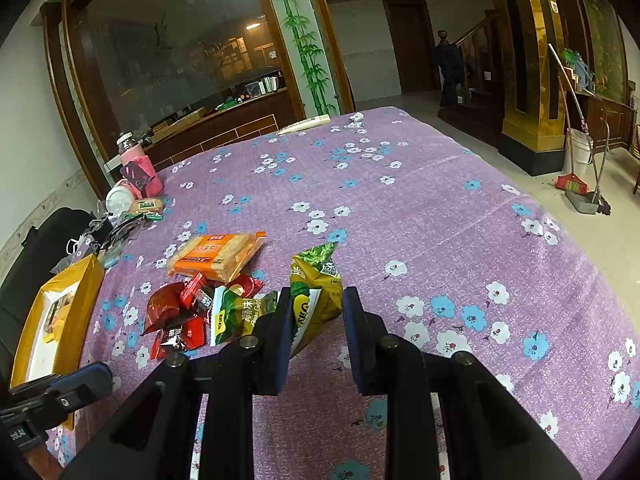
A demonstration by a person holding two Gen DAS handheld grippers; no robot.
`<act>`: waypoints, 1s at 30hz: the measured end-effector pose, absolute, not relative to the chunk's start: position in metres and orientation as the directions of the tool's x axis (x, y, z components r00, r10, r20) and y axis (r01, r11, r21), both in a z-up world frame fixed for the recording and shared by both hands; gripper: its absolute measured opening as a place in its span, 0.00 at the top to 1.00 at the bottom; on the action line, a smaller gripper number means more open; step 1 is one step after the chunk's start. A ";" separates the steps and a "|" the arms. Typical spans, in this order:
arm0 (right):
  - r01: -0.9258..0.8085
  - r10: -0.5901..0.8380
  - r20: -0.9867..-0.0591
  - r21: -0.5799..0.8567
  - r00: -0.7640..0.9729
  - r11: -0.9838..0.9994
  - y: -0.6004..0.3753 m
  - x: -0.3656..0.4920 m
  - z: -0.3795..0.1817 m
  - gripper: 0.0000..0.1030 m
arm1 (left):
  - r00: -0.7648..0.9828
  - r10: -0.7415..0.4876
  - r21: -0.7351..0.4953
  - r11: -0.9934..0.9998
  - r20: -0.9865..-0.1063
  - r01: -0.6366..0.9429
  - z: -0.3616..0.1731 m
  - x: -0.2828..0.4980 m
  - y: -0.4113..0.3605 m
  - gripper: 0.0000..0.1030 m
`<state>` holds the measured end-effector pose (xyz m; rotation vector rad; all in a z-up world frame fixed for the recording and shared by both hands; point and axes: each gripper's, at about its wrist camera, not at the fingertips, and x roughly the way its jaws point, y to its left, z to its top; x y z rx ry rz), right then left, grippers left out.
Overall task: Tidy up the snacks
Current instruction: 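Open the left tool over the table, setting the red candy down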
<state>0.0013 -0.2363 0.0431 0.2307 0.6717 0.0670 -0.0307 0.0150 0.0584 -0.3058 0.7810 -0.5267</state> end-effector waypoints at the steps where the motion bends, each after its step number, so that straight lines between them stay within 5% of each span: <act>1: 0.016 0.138 -0.609 0.240 0.781 0.971 -0.238 0.001 0.043 0.78 | 0.593 -0.555 -0.448 0.829 -0.584 0.334 0.059 -0.032 0.017 0.92; 18: 0.055 0.199 -0.650 0.349 0.733 0.936 -0.267 -0.009 0.027 0.78 | 0.518 -0.543 -0.407 0.839 -0.661 0.361 0.049 -0.029 0.017 0.90; 21: 0.049 0.207 -0.648 0.353 0.733 0.934 -0.266 -0.010 0.027 0.78 | 0.509 -0.520 -0.374 0.852 -0.685 0.367 0.046 -0.030 0.014 0.78; 23: 0.043 0.213 -0.645 0.357 0.734 0.933 -0.266 -0.011 0.027 0.78 | 0.489 -0.507 -0.355 0.857 -0.710 0.373 0.042 -0.029 0.010 0.52; 30: 0.024 0.231 -0.634 0.366 0.738 0.930 -0.265 -0.014 0.029 0.78 | 0.461 -0.438 -0.254 0.877 -0.772 0.408 0.029 -0.023 -0.021 0.48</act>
